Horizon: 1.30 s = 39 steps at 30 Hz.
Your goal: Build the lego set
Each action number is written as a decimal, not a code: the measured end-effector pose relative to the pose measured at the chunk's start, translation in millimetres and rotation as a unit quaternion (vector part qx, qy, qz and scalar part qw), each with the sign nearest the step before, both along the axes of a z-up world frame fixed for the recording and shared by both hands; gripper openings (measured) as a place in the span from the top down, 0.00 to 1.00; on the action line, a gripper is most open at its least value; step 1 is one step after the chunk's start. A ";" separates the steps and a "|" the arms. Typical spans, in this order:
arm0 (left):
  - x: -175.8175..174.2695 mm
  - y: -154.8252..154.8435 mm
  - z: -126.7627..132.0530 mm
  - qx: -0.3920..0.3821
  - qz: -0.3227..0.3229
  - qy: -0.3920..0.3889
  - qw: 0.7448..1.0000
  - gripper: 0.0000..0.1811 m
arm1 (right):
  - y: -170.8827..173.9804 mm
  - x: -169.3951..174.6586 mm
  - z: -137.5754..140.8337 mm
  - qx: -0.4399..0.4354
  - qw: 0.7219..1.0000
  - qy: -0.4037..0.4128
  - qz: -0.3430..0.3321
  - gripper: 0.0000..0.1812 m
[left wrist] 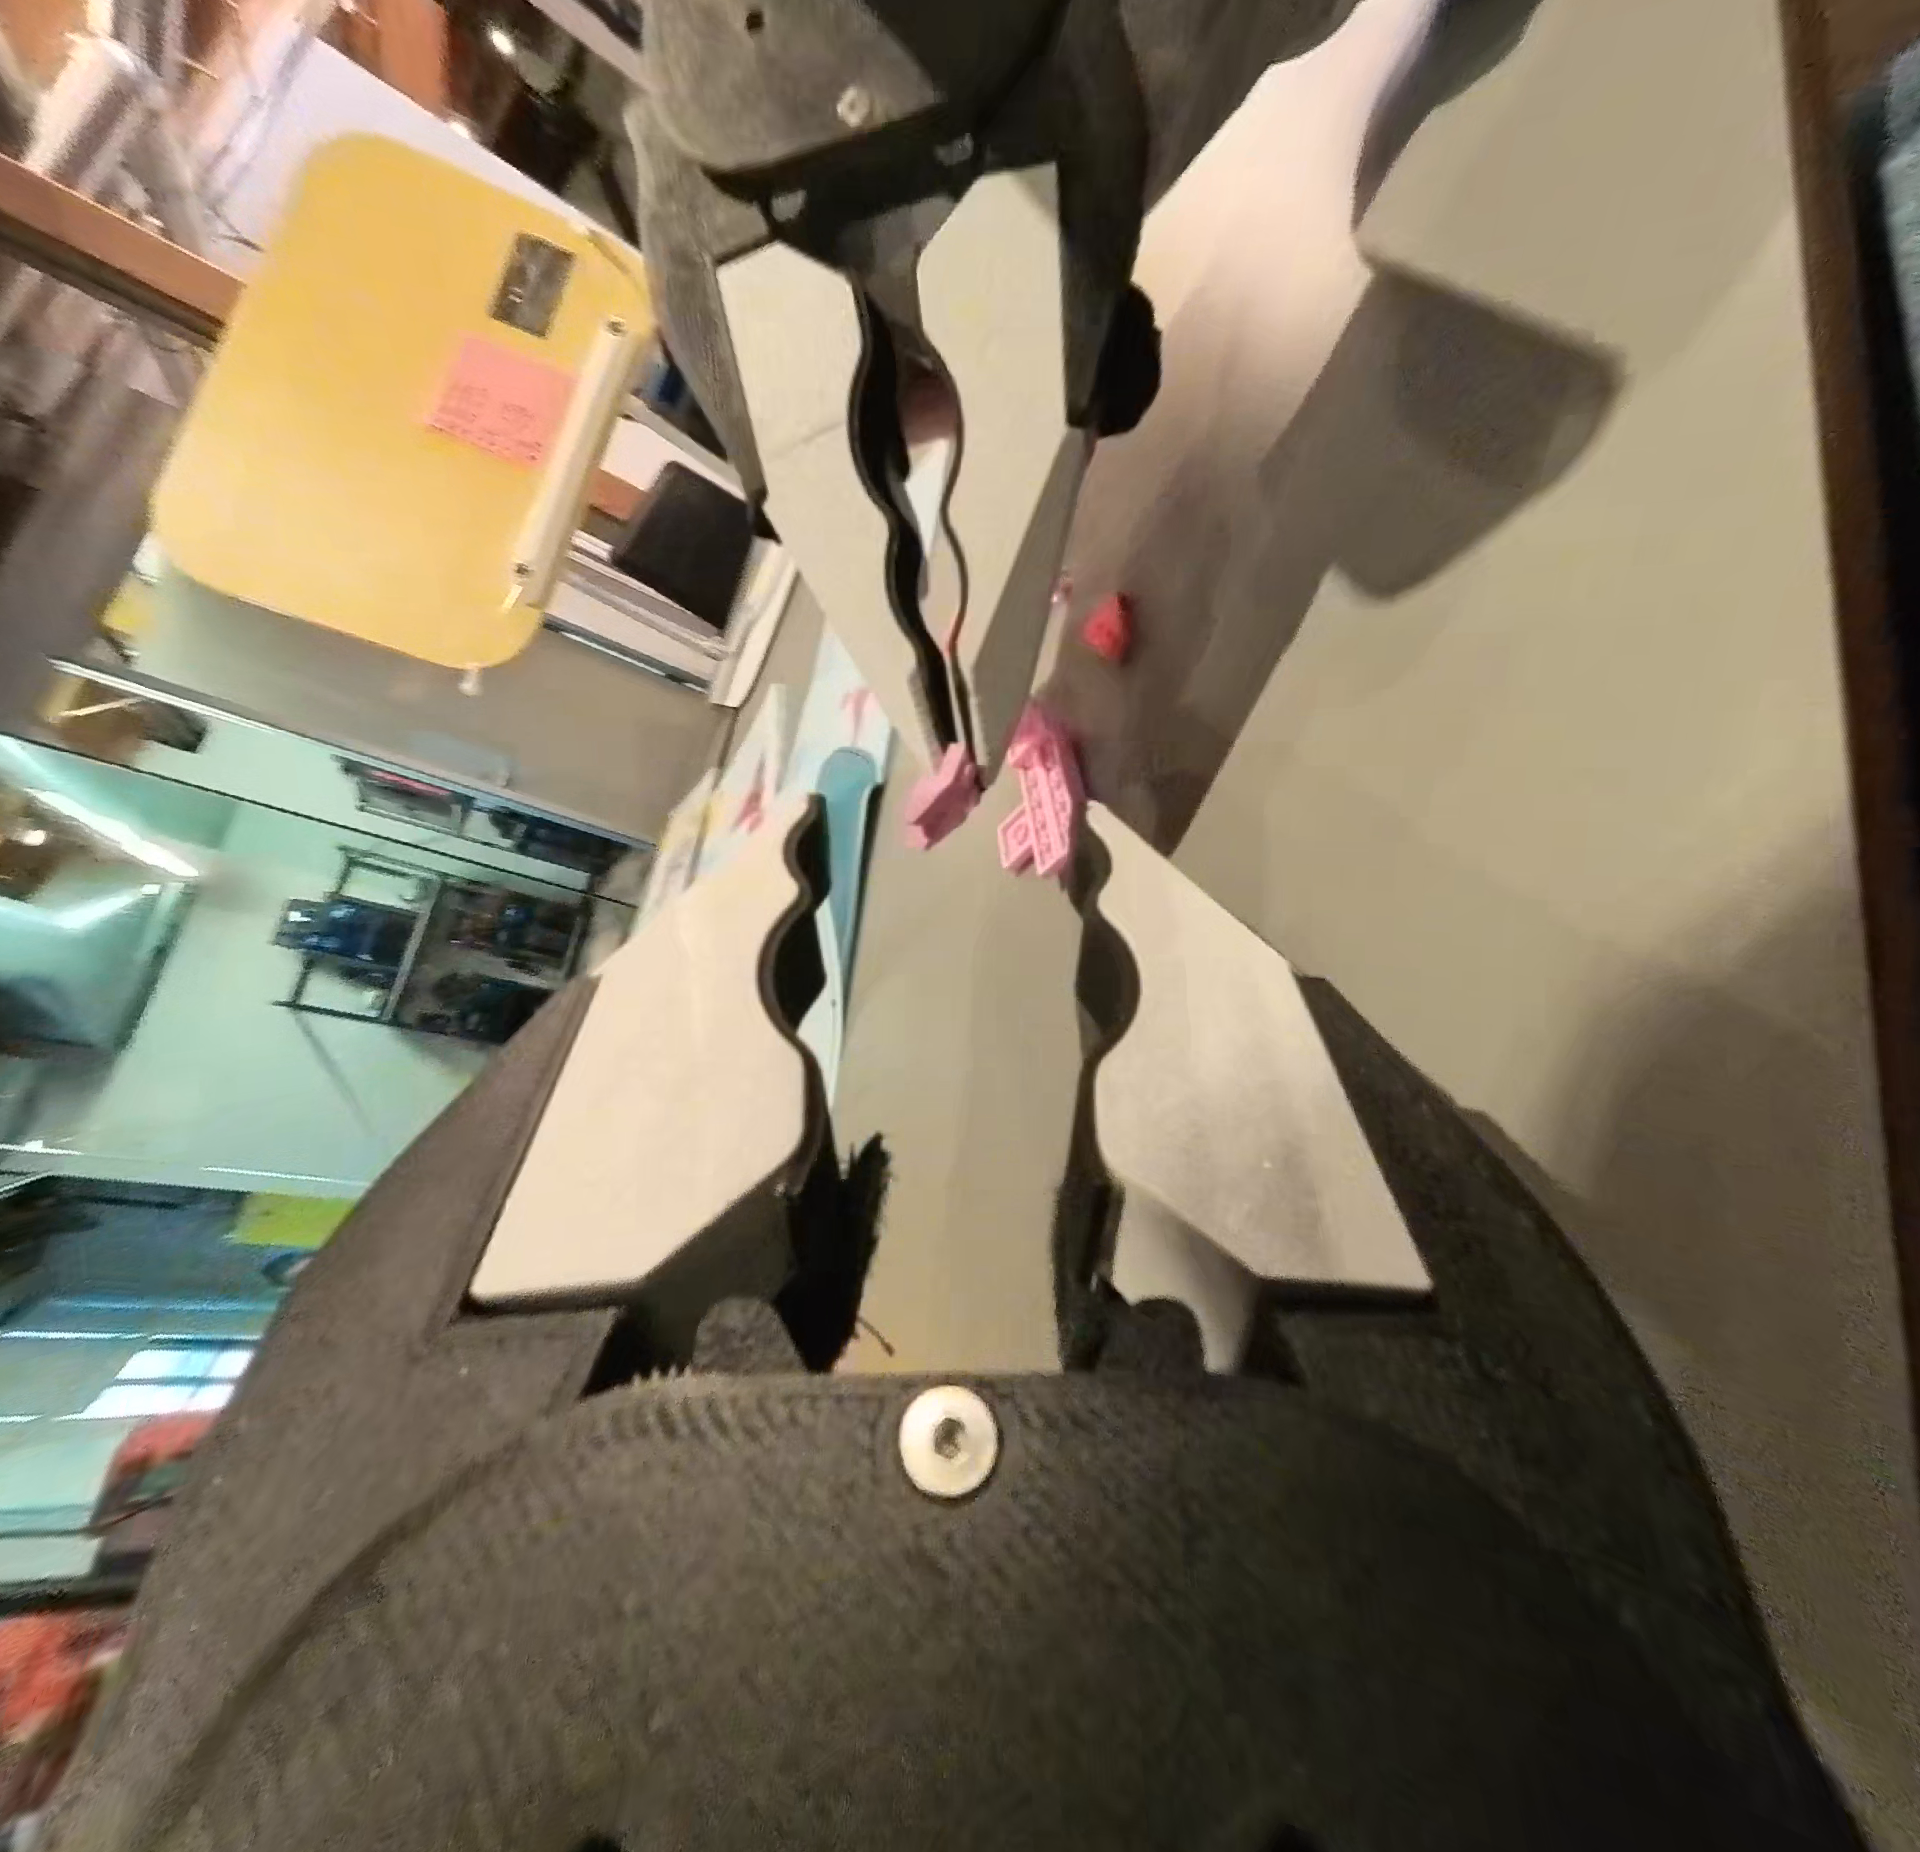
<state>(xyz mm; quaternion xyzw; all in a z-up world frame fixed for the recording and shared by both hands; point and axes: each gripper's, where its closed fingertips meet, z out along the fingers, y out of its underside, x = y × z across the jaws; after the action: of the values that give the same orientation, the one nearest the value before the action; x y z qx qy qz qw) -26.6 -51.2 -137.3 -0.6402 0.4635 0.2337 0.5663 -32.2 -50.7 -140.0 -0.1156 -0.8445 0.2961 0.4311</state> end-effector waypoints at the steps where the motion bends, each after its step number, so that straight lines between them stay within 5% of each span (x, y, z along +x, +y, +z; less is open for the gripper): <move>1: 0.1 0.7 -3.3 -0.015 -0.005 0.002 1.000 0.78 | -1.2 1.1 -2.2 0.014 1.000 0.003 0.010 1.00; 7: 3.2 2.9 -11.6 -0.036 -0.030 0.034 0.998 0.97 | 0.6 3.5 -10.7 0.037 0.999 -0.011 0.030 0.99; 12: 0.9 8.4 -15.5 -0.051 -0.019 0.036 0.998 0.97 | 5.3 3.2 -13.5 0.014 0.999 -0.028 0.017 0.99; 18: -18.4 13.7 -22.4 -0.025 0.014 0.133 0.991 0.97 | 35.8 5.9 -38.5 -0.041 0.979 -0.192 -0.050 0.83; 25: -18.6 20.0 -36.4 0.016 0.001 0.266 0.964 0.97 | 35.7 1.0 -45.2 -0.037 0.968 -0.244 -0.041 0.89; 39: -19.8 23.2 -23.0 0.053 0.020 0.247 0.967 0.97 | 37.0 2.3 -40.4 -0.126 0.918 -0.372 -0.061 0.92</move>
<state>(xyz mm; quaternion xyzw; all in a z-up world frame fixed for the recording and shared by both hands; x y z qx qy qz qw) -46.3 -28.1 -160.2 -0.5412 0.5630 0.4197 0.4626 -29.9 -13.7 -180.5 -0.3220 -0.8908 0.3093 0.0847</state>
